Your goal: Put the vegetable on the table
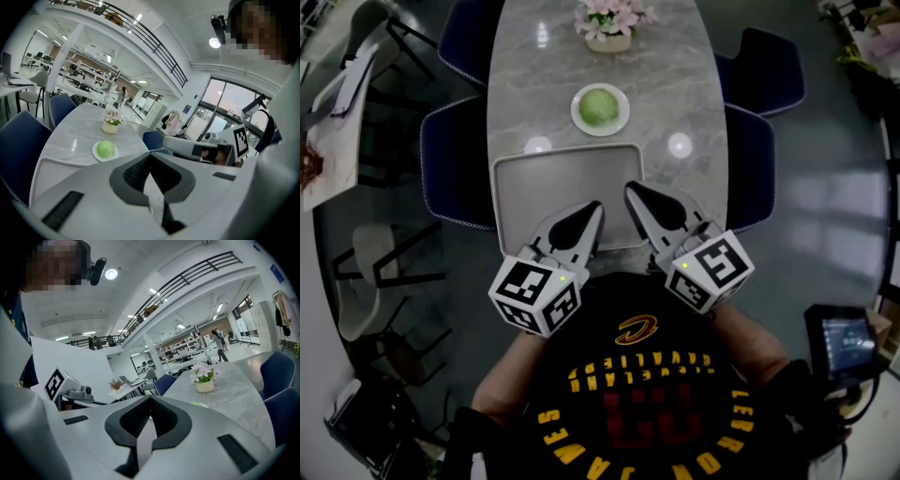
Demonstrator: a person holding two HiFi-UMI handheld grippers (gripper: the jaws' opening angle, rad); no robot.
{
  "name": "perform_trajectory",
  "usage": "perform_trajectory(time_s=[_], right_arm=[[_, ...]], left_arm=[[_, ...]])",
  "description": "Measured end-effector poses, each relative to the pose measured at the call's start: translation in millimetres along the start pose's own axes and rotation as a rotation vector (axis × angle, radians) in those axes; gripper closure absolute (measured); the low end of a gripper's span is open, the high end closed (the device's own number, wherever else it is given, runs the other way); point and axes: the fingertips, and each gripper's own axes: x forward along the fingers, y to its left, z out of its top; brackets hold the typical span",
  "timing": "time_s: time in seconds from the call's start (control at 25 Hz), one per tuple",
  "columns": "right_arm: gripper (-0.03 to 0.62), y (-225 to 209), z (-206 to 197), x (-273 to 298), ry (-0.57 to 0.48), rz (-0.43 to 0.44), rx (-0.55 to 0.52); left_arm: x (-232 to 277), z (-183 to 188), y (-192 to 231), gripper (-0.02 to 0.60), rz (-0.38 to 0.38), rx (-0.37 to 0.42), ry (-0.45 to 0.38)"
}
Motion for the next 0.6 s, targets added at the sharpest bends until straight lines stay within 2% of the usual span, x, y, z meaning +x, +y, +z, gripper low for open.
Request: perform_trajectory(time_s=[0.6], right_arm=[[0.589,0.3,-2.9,4.9,0.014,-0.007,-0.009]], left_arm=[[0.8,-1.8,5.5,0.581,-0.008,-0.004,0.014]])
